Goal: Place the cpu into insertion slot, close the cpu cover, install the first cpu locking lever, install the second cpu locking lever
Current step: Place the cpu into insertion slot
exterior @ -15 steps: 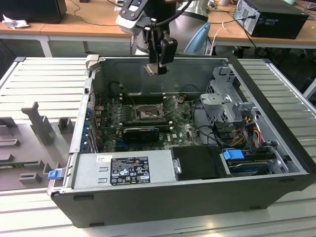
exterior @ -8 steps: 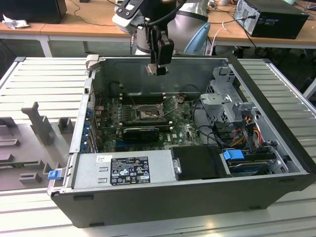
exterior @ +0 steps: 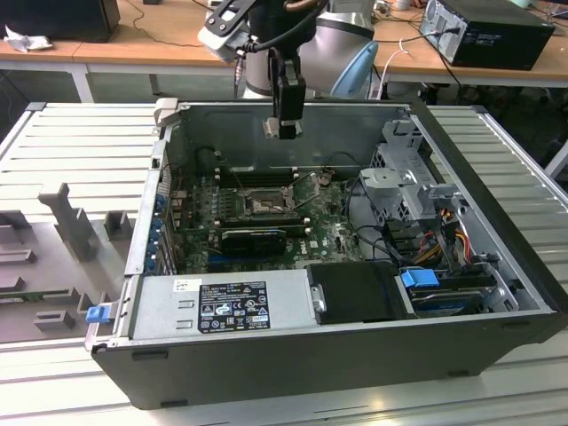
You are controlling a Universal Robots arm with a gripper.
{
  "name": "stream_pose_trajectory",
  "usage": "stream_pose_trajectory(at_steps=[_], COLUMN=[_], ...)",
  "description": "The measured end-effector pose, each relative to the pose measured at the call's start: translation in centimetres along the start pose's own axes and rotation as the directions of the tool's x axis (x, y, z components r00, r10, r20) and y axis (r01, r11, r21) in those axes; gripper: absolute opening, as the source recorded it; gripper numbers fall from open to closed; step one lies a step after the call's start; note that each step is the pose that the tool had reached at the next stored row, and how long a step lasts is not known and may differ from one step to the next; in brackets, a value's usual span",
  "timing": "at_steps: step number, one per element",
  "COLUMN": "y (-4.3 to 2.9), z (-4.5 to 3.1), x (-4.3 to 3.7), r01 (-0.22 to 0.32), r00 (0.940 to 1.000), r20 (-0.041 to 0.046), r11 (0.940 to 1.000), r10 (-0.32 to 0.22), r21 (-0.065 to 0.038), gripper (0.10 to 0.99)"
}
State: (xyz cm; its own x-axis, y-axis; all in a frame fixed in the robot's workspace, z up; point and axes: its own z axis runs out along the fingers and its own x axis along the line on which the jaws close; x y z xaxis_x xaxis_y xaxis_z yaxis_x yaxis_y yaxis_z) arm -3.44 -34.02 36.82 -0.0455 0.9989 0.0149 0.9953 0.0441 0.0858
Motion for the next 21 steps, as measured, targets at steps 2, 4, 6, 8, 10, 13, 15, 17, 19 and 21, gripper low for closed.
stream_pose_trajectory(at_steps=[2,4,6,8,10,13,15,17,19,21], y=[-0.01,-0.01,-0.02,-0.02,-0.03,-0.04,-0.05,-0.06,-0.06,-0.07], z=[0.12,0.17,0.22,0.28,0.39,0.52,0.58,0.67,0.75,0.81], x=[0.0,0.0,-0.01,-0.01,-0.01,-0.01,-0.01,-0.01,-0.01,-0.01], r01=[-0.006,-0.02,-0.052,-0.084,-0.121,-0.155,-0.159,-0.161,-0.163,-0.164], r00=[1.0,0.9998,0.9987,0.9965,0.9926,0.9878,0.9871,0.9868,0.9865,0.9863], r20=[0.0005,0.0018,0.0044,0.0072,0.0105,0.0136,0.0141,0.0141,0.0143,0.0144], r11=[1.0,0.9998,0.9987,0.9965,0.9927,0.9879,0.9872,0.9869,0.9866,0.9864], r10=[0.006,0.02,0.052,0.084,0.121,0.155,0.159,0.161,0.163,0.164], r21=[0.0,0.0,-0.001,-0.001,-0.002,-0.003,-0.003,-0.003,-0.003,-0.003], gripper=[0.529,0.529,0.529,0.529,0.529,0.529,0.529,0.529,0.529,0.529])
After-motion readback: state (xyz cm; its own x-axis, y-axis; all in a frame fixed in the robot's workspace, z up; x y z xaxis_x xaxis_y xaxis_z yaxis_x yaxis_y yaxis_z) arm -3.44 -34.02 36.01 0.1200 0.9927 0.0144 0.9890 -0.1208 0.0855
